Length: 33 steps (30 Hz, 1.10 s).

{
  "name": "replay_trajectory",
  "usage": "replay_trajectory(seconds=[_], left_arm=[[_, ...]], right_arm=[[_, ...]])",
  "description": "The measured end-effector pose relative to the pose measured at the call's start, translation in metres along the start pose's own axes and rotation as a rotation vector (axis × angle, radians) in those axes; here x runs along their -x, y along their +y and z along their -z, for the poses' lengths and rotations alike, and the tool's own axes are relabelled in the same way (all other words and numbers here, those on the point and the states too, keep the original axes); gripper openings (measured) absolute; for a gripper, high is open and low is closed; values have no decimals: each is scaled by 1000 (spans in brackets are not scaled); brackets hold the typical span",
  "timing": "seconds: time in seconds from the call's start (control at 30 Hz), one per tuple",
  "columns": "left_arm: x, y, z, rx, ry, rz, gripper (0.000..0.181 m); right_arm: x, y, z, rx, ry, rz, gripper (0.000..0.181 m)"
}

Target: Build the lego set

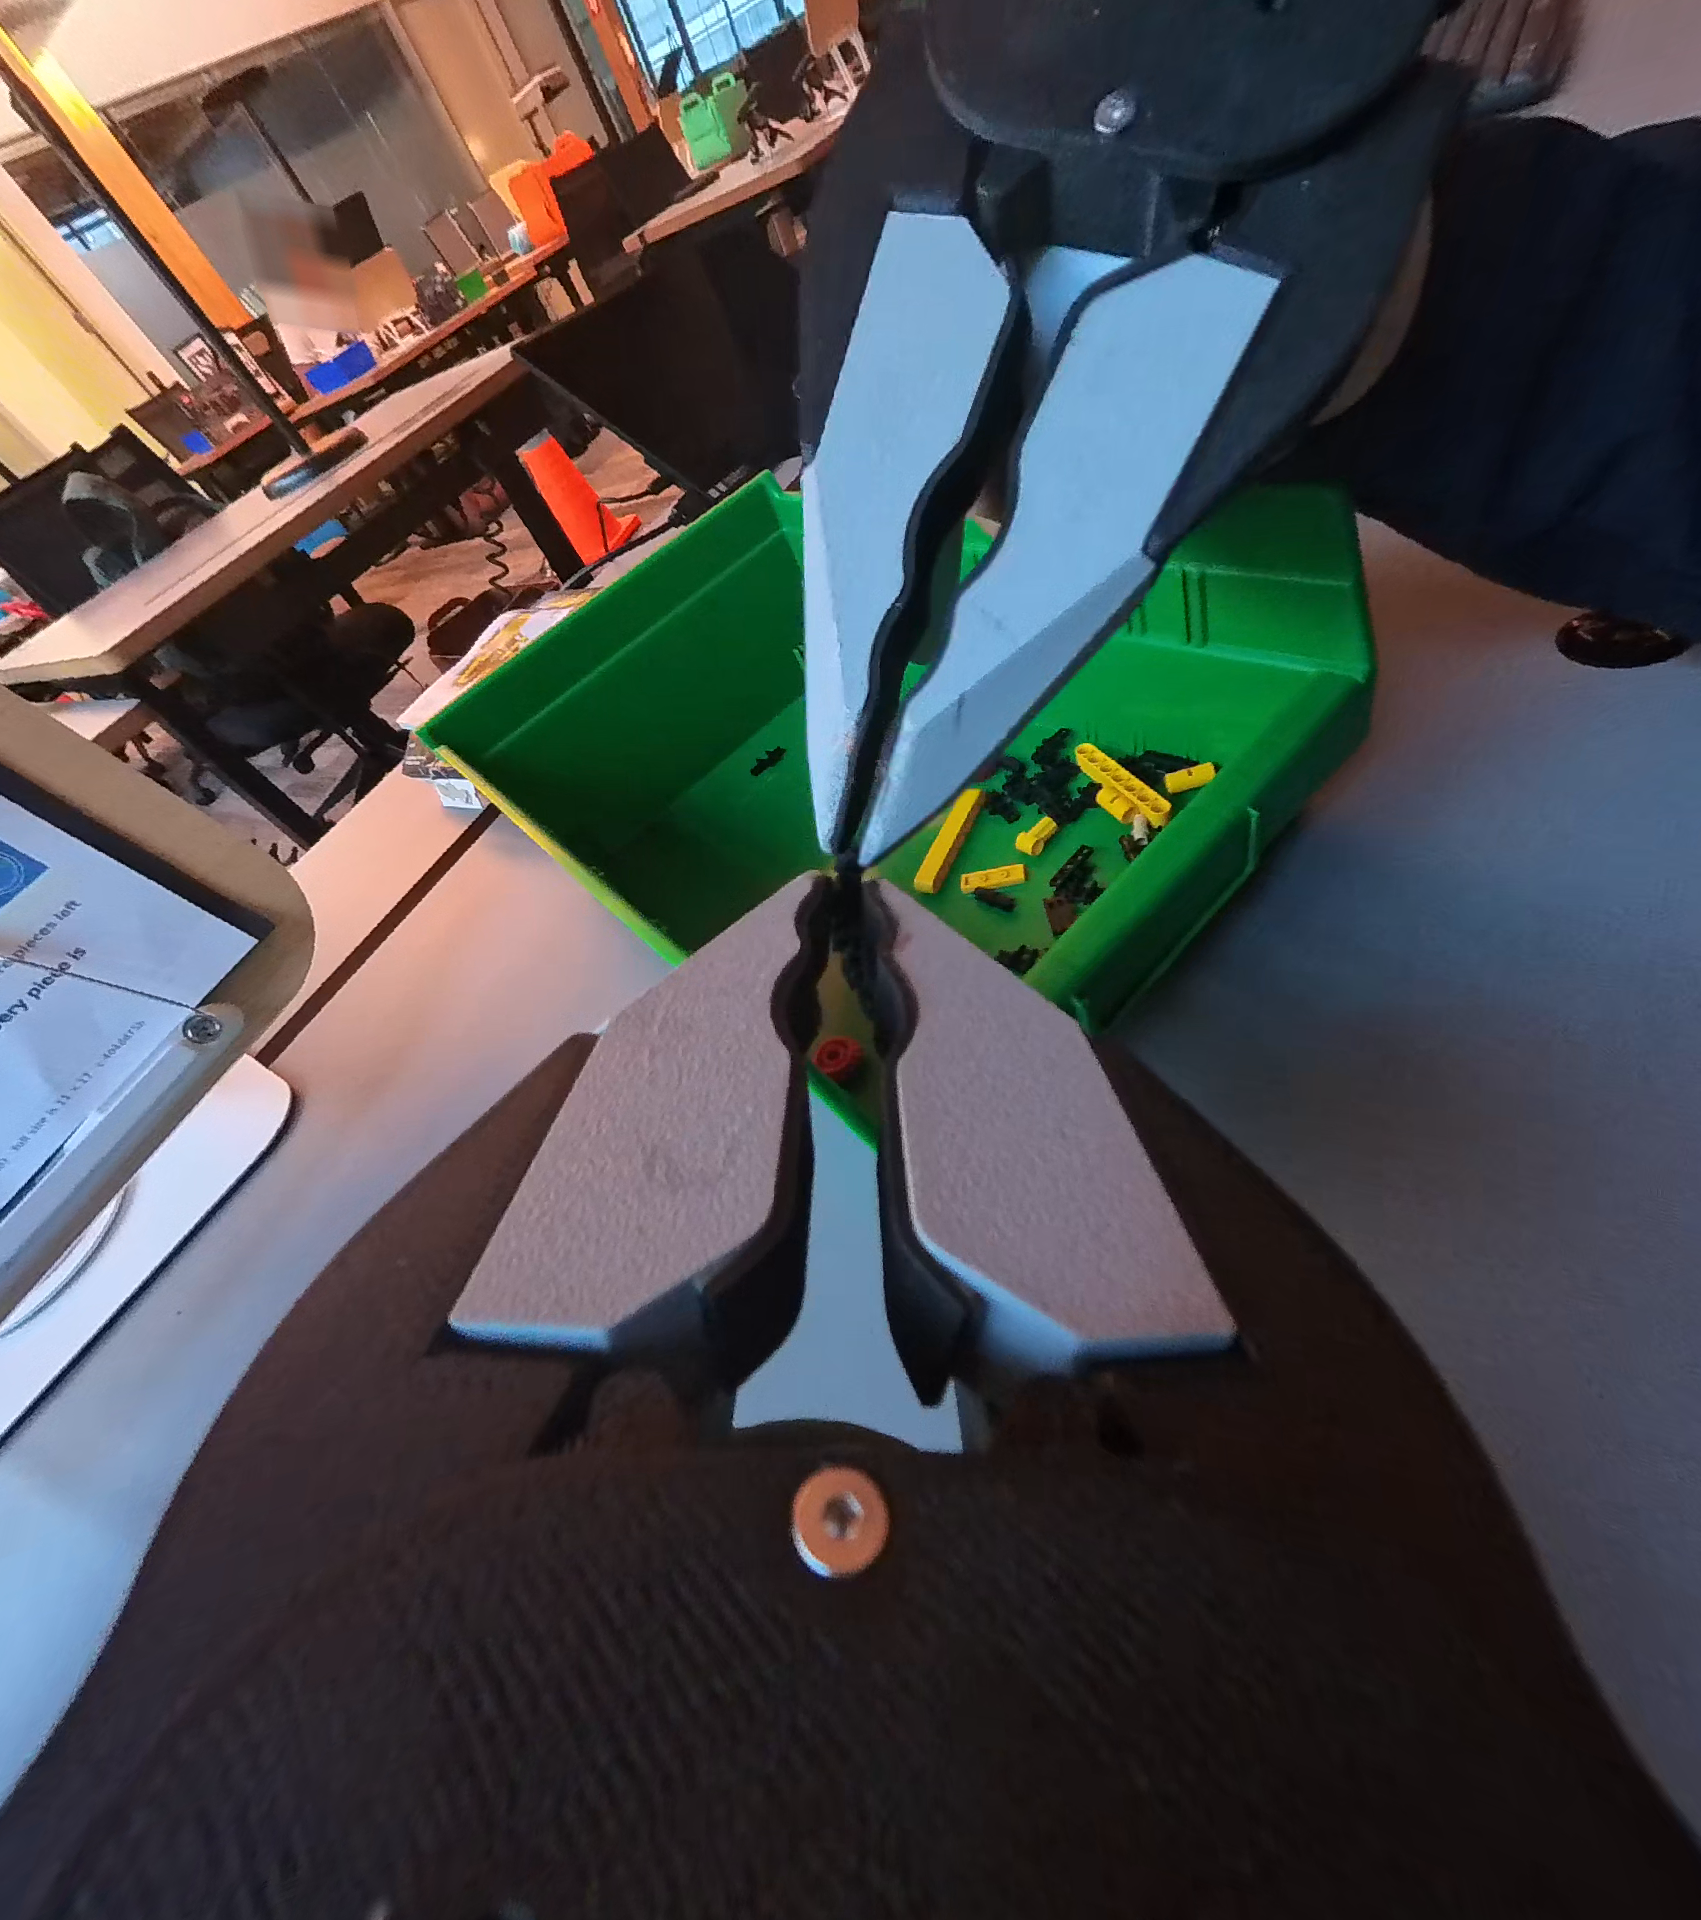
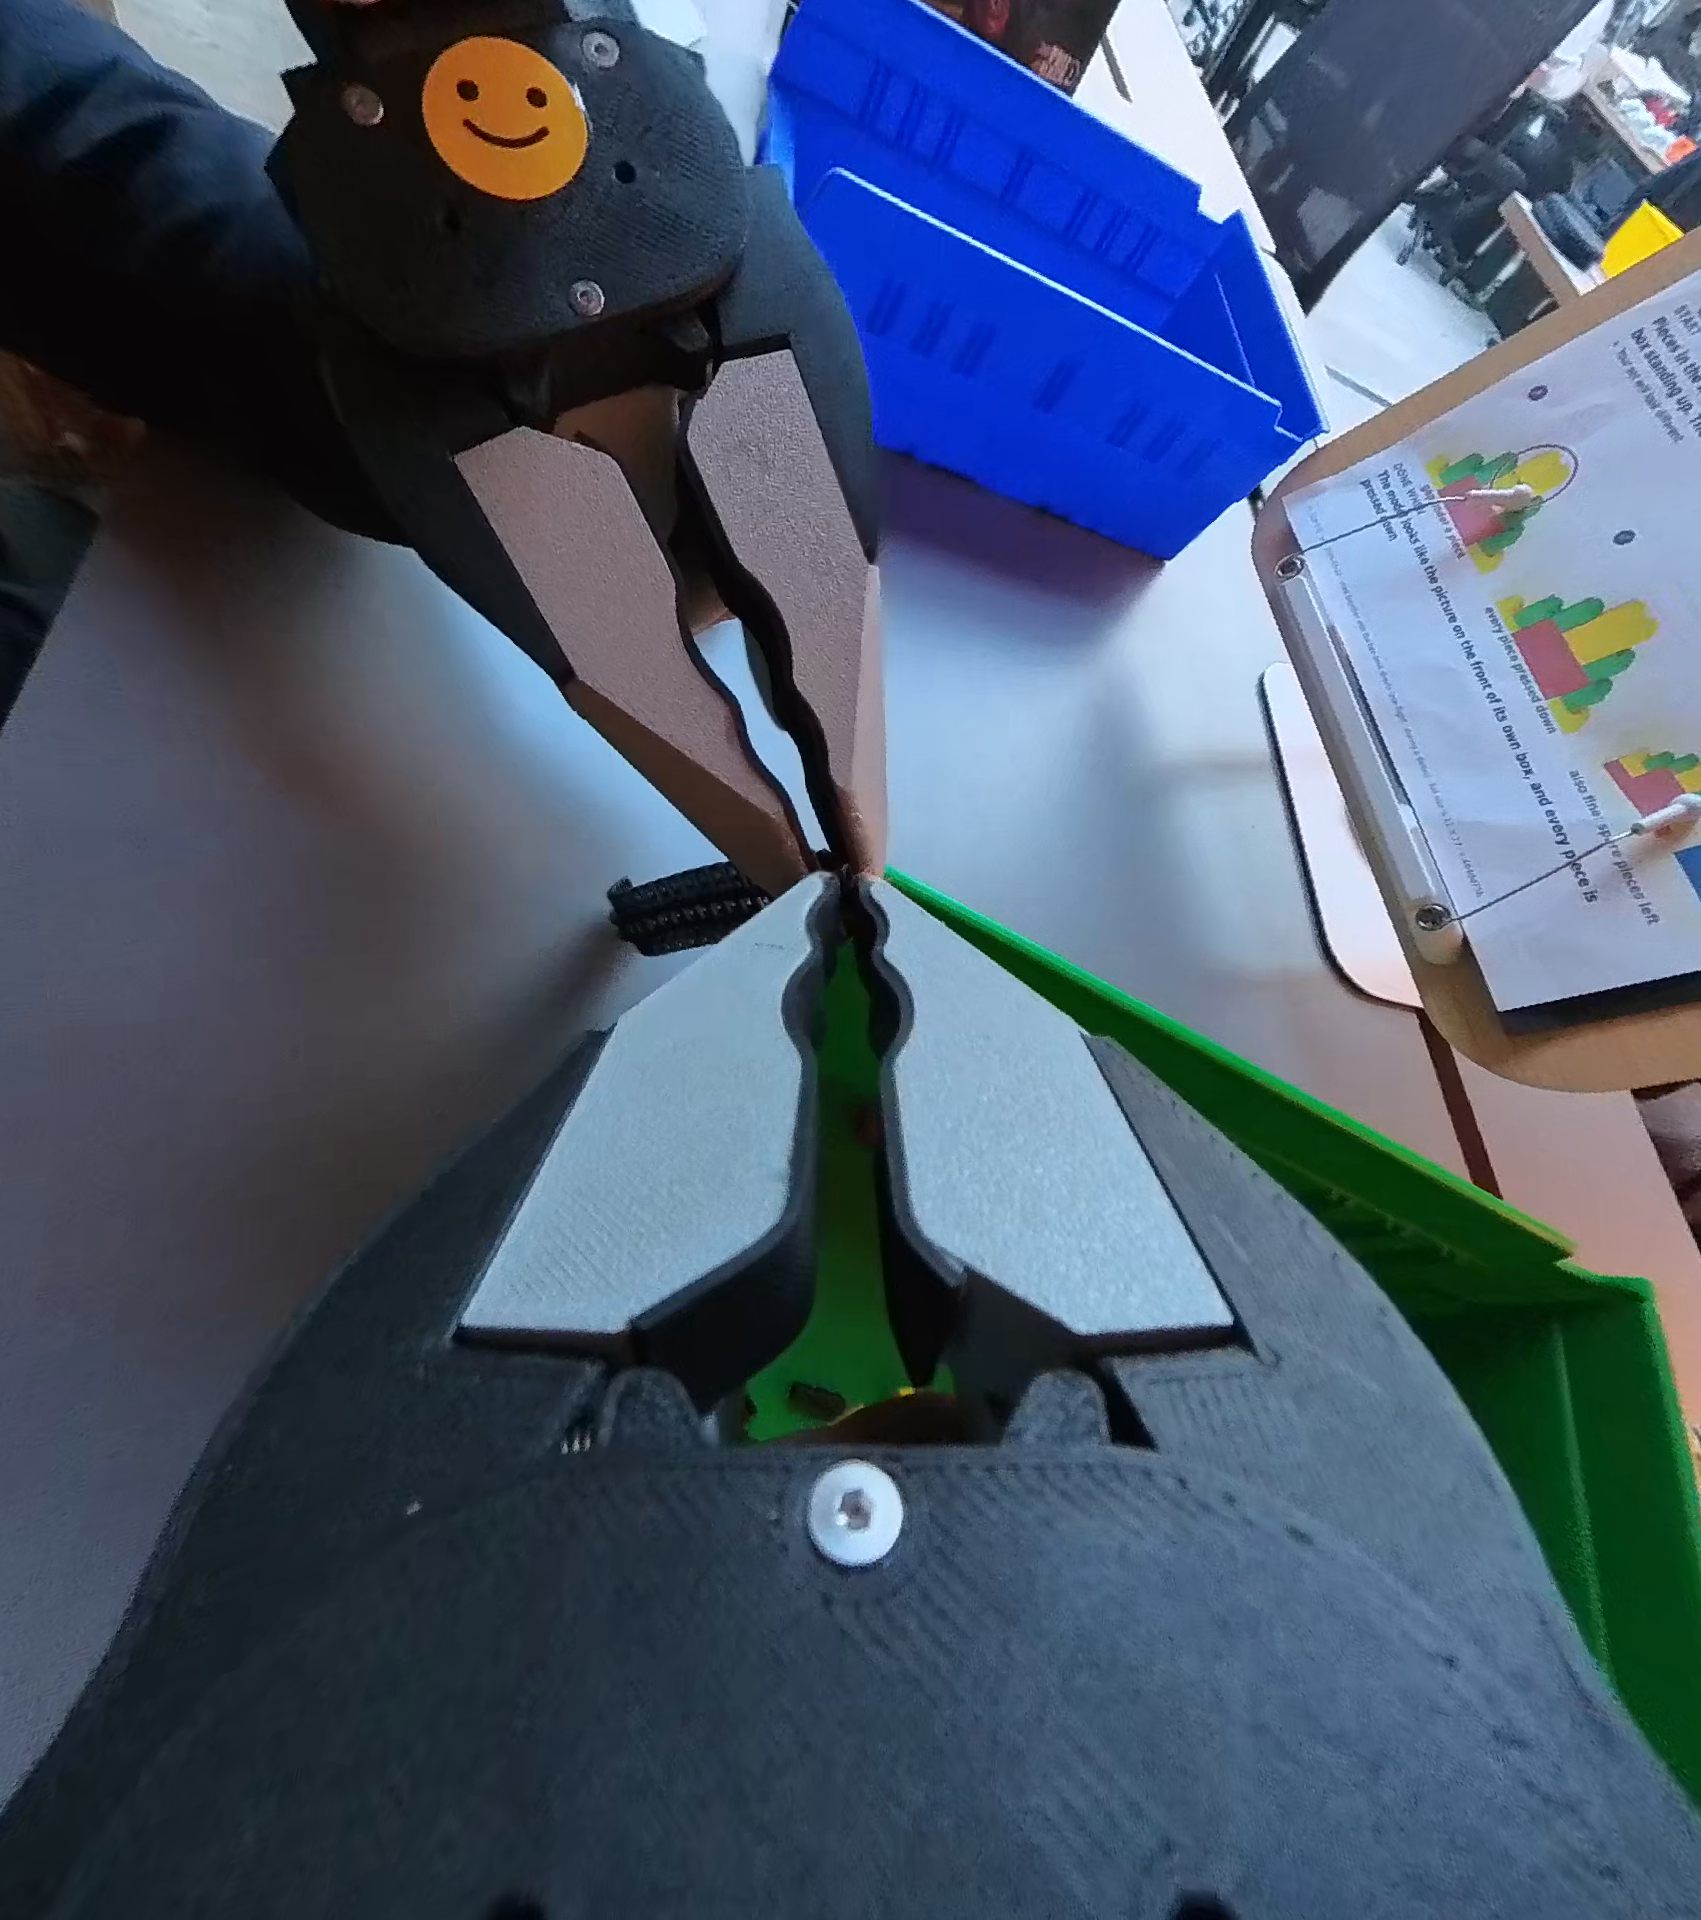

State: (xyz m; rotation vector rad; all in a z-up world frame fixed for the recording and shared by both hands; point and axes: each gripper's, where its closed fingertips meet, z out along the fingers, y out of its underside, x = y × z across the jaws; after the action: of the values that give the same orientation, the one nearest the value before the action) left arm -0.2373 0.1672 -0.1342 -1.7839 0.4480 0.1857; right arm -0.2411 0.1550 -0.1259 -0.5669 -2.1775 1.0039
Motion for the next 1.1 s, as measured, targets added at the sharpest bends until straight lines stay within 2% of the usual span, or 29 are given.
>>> replay_trajectory(seconds=[0.17, 0.27, 0.37, 0.43, 0.5, 0.57, 0.6, 0.63, 0.67, 0.7, 0.8, 0.87, 0.9, 0.97, 1.03, 1.07, 1.1], left_arm=[[2, 1, -1, 6, -15, -8, 1], [8, -2, 0, -22, -45, 8, 2], [12, 0, 0, -16, -61, 25, 2], [9, 2, -2, -8, -52, 19, 2], [7, 1, -3, -12, -51, 12, 2], [8, -2, -3, -24, -67, 4, 2], [8, -3, -3, -32, -67, 5, 2], [9, -3, -2, -37, -69, 6, 2], [10, -4, -2, -42, -75, 2, 2], [10, -4, -2, -46, -78, -1, 2], [10, -6, -2, -62, -73, -3, 1], [10, -7, -2, -72, -72, -16, 1], [9, -6, -2, -67, -70, -17, 2], [9, -5, -3, -63, -68, -18, 2], [8, -4, -3, -61, -65, -20, 2], [7, -5, -3, -60, -65, -21, 2], [7, -5, -3, -61, -67, -24, 2]], right_arm=[[-4, 1, -2, 13, 7, -40, 0], [-11, -3, -2, 0, 10, -130, 0], [-48, 11, 5, 16, 156, -298, 0], [-46, 9, 10, -40, 103, -344, 0], [-35, 21, 8, 50, 39, -379, 0], [-41, 48, 7, 208, 119, -336, 41], [-46, 59, 8, 271, 165, -299, 37], [-46, 64, 8, 302, 173, -273, 25], [-43, 63, 8, 298, 162, -263, 14], [-42, 60, 8, 278, 153, -267, 13], [-37, 54, 10, 244, 110, -295, 28], [-35, 54, 11, 241, 88, -321, 26], [-29, 55, 11, 250, 49, -358, 24], [-11, 60, 10, 292, -67, -414, 36], [-19, 63, 11, 301, -9, -409, 37], [-27, 56, 12, 246, 28, -417, 33], [-26, 48, 12, 192, 2, -436, 30]])
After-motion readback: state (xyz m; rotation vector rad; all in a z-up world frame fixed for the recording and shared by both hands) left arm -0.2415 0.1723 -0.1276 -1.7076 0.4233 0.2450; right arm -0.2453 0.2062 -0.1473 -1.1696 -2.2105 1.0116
